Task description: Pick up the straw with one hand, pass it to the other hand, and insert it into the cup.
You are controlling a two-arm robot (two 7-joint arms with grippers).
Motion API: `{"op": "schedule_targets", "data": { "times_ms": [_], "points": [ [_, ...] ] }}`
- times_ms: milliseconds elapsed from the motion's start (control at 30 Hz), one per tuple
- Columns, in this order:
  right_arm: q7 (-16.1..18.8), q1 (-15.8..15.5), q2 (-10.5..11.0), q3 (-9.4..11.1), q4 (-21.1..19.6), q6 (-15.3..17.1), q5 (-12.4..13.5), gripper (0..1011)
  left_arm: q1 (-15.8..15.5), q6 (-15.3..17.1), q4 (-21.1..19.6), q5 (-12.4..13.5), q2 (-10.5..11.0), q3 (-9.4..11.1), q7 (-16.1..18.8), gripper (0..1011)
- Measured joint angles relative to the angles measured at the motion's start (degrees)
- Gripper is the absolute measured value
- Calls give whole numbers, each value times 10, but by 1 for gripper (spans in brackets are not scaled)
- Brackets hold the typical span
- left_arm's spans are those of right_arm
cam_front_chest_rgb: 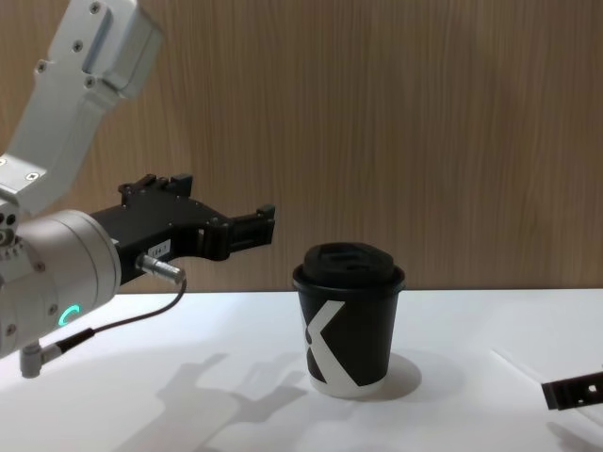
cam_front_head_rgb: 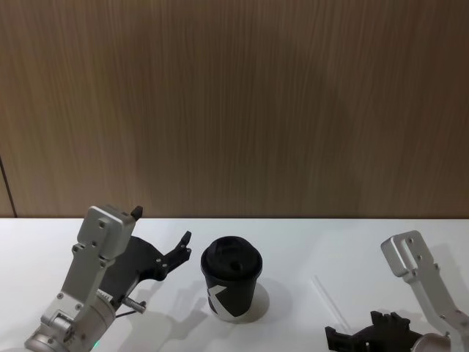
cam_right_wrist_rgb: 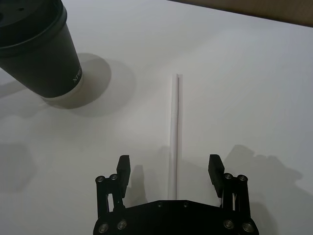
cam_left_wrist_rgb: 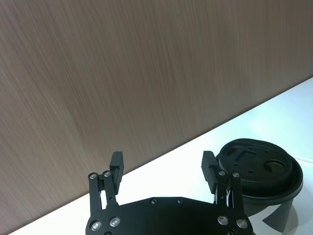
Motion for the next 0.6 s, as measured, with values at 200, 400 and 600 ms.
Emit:
{"op": "schedule_targets", "data": {
  "times_ms": [200, 400, 600],
  "points": [
    [-1, 2, -5, 1, 8, 0, -2, 1001, 0, 0, 0, 0, 0, 0, 0, 1003],
    [-2, 3, -10, 4, 16, 1, -4, 1001, 0, 0, 0, 0, 0, 0, 0, 1003],
    [-2, 4, -13, 6, 20, 2, -6, 1001, 0, 0, 0, 0, 0, 0, 0, 1003]
  ]
}}
